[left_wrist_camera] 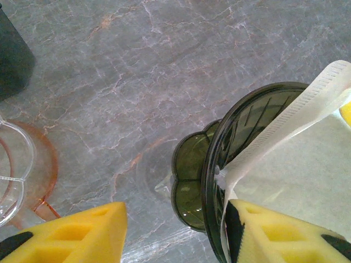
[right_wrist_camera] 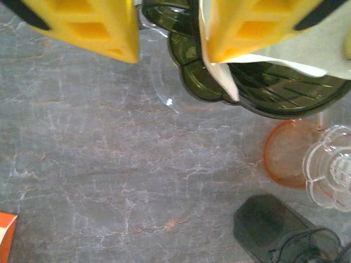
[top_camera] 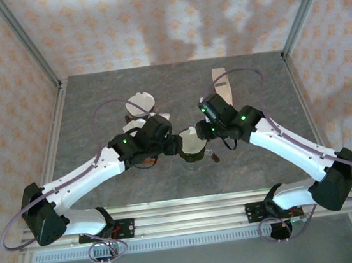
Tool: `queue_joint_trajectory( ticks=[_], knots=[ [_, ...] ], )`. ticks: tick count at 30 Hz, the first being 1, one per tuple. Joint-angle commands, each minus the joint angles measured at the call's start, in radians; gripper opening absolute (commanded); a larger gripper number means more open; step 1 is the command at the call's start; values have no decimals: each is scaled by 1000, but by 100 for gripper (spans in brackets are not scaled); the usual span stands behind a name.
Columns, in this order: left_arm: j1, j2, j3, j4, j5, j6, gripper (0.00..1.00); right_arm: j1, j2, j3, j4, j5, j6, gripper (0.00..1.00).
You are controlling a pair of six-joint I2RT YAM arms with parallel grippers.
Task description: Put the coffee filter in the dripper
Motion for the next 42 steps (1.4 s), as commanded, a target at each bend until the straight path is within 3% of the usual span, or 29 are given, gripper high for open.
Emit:
queue_joint_trajectory(
  ticks=[1, 7, 17, 24, 34, 39, 42],
  knots=[
    [8, 8, -6, -27, -10, 1, 52, -1, -32, -14, -2, 14, 11, 24],
    [17, 1, -3, -23, -14, -2, 55, 35, -65, -6, -22, 78, 80, 13],
    [17, -88, -29, 23, -21, -42, 75, 131, -47, 15, -76, 225, 245, 0],
    [15, -128, -26, 25, -30, -48, 78, 168, -70, 35, -63, 300, 326, 0],
    [16, -98, -63, 97, 45, -63, 83, 235, -47, 21, -63, 383, 427, 0],
    [16, -75, -75, 84, 40, -54, 76, 236, -31, 24, -75, 389, 433, 0],
    [17, -61, -72, 65, 32, -46, 70, 237, -40, 24, -73, 387, 422, 9]
  ],
)
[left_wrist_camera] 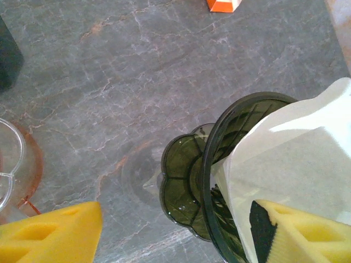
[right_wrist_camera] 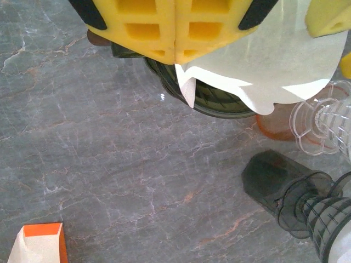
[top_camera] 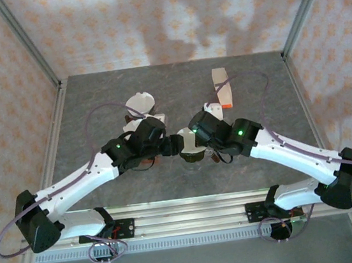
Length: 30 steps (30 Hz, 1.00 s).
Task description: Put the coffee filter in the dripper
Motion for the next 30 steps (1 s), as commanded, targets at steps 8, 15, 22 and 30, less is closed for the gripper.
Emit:
queue_joint_trajectory(
  ticks=[8, 15, 22, 30],
  knots=[
    [5, 13, 5, -14, -12, 17, 70, -47, -27, 98, -65, -15, -178, 57],
    [7, 15, 9, -22, -16, 19, 70, -187, 70, 149, -118, -347, -426, 68],
    [10, 9, 7, -28, -19, 21, 70, -202, 115, 151, -124, -378, -500, 71],
    [16, 6, -4, -25, -16, 21, 70, -202, 114, 108, -132, -326, -502, 70]
  ],
)
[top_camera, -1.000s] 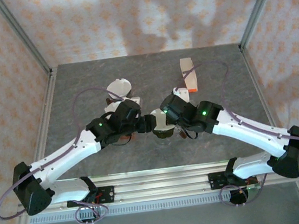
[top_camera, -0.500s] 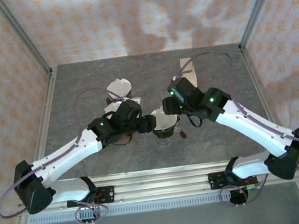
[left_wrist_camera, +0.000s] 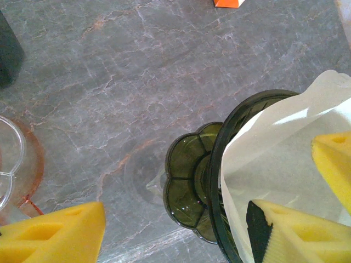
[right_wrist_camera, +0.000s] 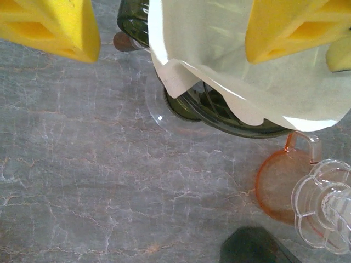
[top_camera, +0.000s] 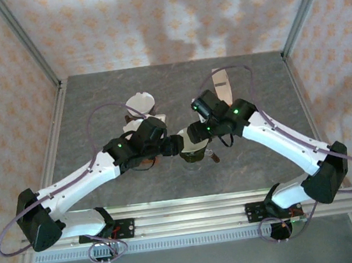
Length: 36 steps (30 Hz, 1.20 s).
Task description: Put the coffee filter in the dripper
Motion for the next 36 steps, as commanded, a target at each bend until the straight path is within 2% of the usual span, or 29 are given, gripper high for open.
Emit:
queue_joint_trajectory(
  ticks=[1, 36],
  knots=[
    [14, -2, -5, -20, -15, 20, 70, -3, -12, -28, -25, 37, -23, 70],
    [15, 24, 0, -20, -8, 20, 70, -3, 117, -104, 25, 37, -22, 69]
  ],
)
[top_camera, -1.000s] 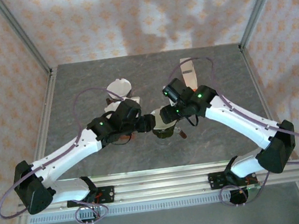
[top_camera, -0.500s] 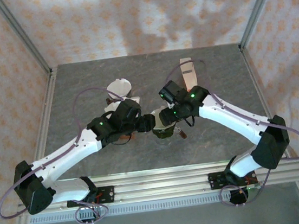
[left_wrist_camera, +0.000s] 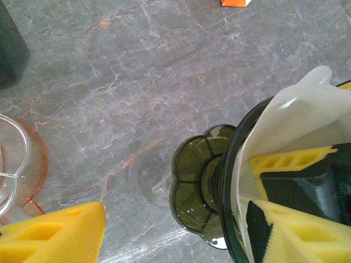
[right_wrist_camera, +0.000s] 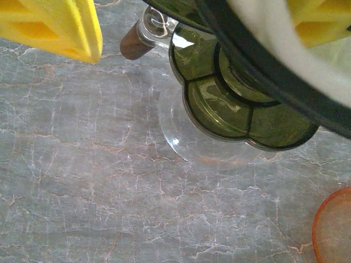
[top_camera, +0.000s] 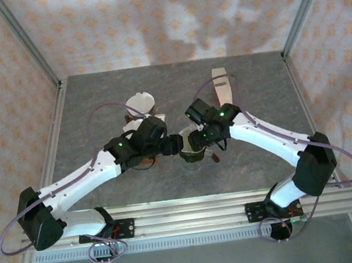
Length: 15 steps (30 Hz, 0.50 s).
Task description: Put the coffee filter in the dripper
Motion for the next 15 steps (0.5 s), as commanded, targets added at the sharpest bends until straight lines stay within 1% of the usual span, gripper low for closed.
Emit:
queue_joint_trajectory(
  ticks=[1, 15],
  knots=[
    [6, 11, 0, -21, -8, 20, 70, -3, 12, -22, 10, 36, -3, 69],
    [6, 12, -10, -12, -5, 17, 70, -2, 0, -45, 29, 54, 14, 68]
  ],
)
